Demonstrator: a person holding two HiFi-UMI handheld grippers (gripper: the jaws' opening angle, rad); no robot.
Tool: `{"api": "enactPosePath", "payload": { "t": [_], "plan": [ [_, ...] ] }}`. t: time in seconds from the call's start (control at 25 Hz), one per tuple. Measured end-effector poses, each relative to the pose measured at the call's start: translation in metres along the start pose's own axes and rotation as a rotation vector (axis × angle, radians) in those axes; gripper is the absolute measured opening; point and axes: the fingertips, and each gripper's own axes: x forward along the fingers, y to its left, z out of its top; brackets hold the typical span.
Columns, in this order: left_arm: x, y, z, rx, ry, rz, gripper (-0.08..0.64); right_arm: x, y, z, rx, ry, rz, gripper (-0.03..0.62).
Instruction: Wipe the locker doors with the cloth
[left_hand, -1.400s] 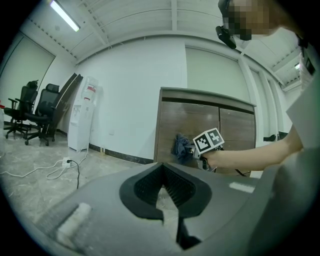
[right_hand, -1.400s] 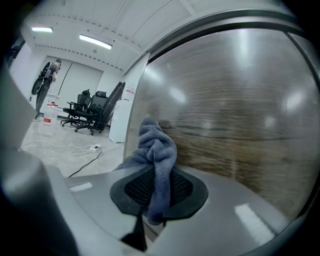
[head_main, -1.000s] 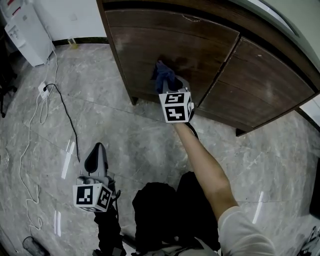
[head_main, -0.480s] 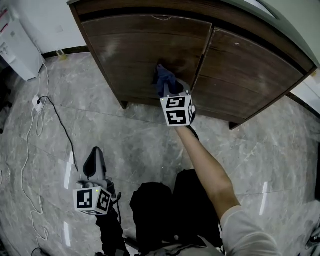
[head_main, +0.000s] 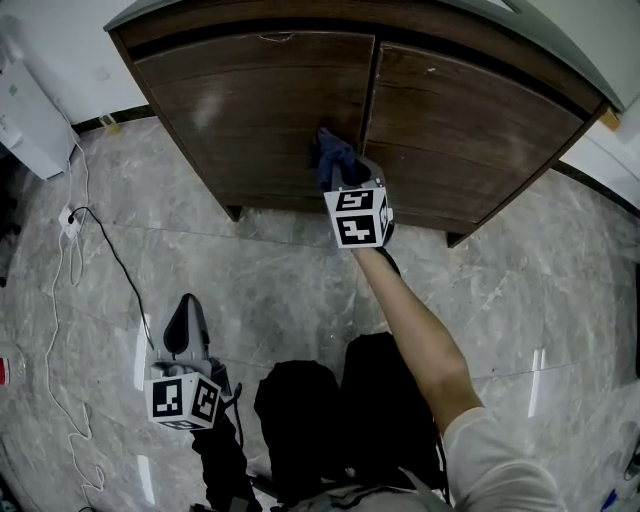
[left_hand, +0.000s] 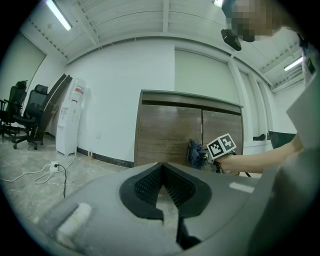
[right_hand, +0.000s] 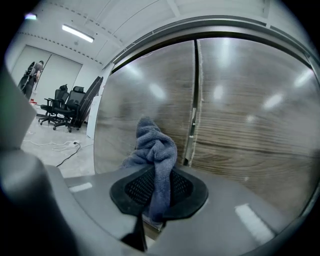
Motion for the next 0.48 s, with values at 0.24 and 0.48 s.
{"api": "enactPosePath", "payload": {
  "t": [0.24,0.48],
  "plan": [
    [0.001,-0.013,0.002,0.018,-0.012,-0.018,-0.002,-0.014,-0.026,-0.010,0.003,0.004,-0.033,0.043],
    [-0.001,-0.020,0.004,0.030,-0.016,-0.025,-0.002,-0.027,-0.043,-0.016,0.009,0.001,-0.054,0.043]
  ]
}}
